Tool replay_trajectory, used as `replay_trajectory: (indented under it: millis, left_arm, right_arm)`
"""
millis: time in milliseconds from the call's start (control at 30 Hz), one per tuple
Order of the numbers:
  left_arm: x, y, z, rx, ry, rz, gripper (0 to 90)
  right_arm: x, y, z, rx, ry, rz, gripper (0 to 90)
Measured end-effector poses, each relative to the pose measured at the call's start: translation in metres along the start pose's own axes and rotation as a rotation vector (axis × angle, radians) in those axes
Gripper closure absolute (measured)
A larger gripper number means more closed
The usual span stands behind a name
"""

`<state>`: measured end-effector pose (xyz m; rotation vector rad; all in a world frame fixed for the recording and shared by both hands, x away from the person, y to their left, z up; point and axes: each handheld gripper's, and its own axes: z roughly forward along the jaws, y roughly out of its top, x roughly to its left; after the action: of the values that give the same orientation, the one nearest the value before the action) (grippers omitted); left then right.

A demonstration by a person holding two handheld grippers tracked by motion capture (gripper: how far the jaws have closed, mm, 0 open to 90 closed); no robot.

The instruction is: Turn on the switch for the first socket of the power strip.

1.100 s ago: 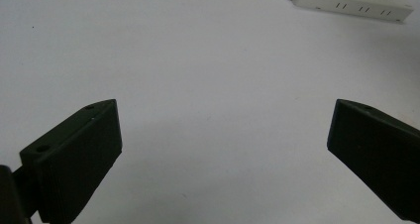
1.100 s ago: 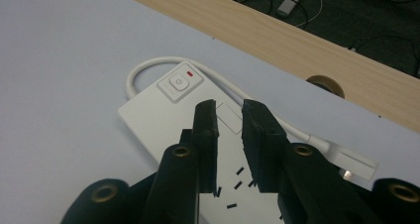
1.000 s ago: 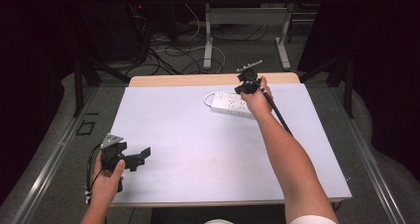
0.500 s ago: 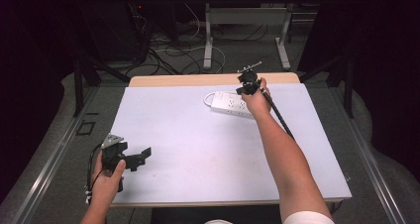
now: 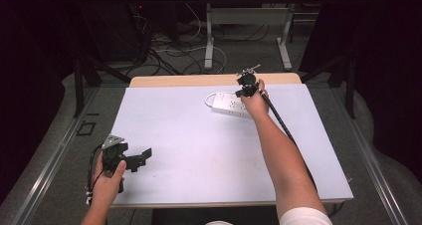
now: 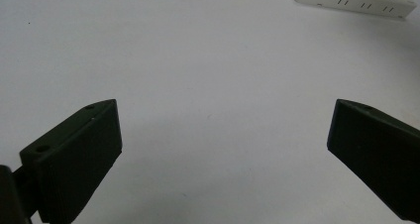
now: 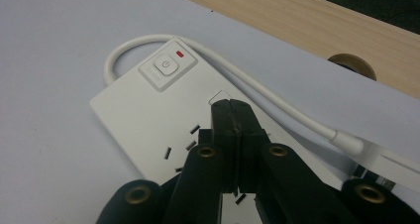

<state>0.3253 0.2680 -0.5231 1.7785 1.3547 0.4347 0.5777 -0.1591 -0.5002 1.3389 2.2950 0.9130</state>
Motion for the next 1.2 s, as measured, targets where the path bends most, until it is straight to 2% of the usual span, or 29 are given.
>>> replay_trajectory:
  millis: [267,433,467,500,600,633,733,767,800,867,967,1000,1033,1200]
  left_arm:
    - [0.0,-0.001,0.0,-0.001,0.006,-0.002,0.3]
    - [0.0,-0.001,0.001,0.001,0.007,0.0,0.3]
    - [-0.001,-0.002,0.001,0.0,0.007,-0.003,0.4]
    - [-0.001,-0.002,0.001,0.001,0.008,-0.003,0.4]
    - [0.0,-0.002,0.0,0.009,0.007,0.001,0.4]
    - [0.0,-0.003,0.001,-0.006,0.013,-0.006,0.3]
    - [0.001,-0.003,-0.001,0.001,0.014,-0.005,0.4]
    - [0.0,-0.004,-0.001,-0.005,0.017,-0.007,0.4]
    - [0.0,-0.004,-0.001,-0.006,0.017,-0.007,0.4]
    - [0.001,-0.004,-0.002,0.008,0.008,-0.01,0.4]
    - [0.001,-0.004,-0.001,-0.005,0.012,-0.012,0.4]
    - [0.001,-0.005,-0.001,-0.006,0.015,-0.013,0.3]
    - [0.001,-0.004,-0.002,0.0,0.012,-0.014,0.3]
    - [0.003,-0.004,-0.003,0.01,0.006,-0.015,0.3]
  right_arm:
    - [0.0,-0.001,0.011,-0.046,0.018,0.007,90.0]
    - [-0.001,-0.002,0.015,-0.026,0.012,0.007,90.0]
    - [0.0,-0.002,0.016,-0.018,0.01,0.027,90.0]
    - [-0.001,-0.003,0.017,-0.014,0.013,0.022,90.0]
    - [-0.001,-0.003,0.019,-0.017,0.008,0.015,90.0]
    - [-0.002,-0.002,0.02,-0.014,0.005,0.005,90.0]
    - [-0.002,-0.001,0.022,-0.013,0.003,0.009,90.0]
    - [-0.002,0.0,0.024,-0.033,0.012,0.003,90.0]
    - [-0.001,0.001,0.024,-0.011,0.008,0.007,90.0]
    - [0.0,0.002,0.025,-0.006,0.009,0.003,90.0]
    - [0.002,0.003,0.029,-0.038,0.013,-0.001,90.0]
    - [0.002,0.003,0.029,-0.016,0.01,-0.005,90.0]
    - [0.002,0.002,0.031,-0.029,0.009,-0.012,90.0]
    - [-0.002,0.001,0.037,-0.023,0.005,0.008,90.0]
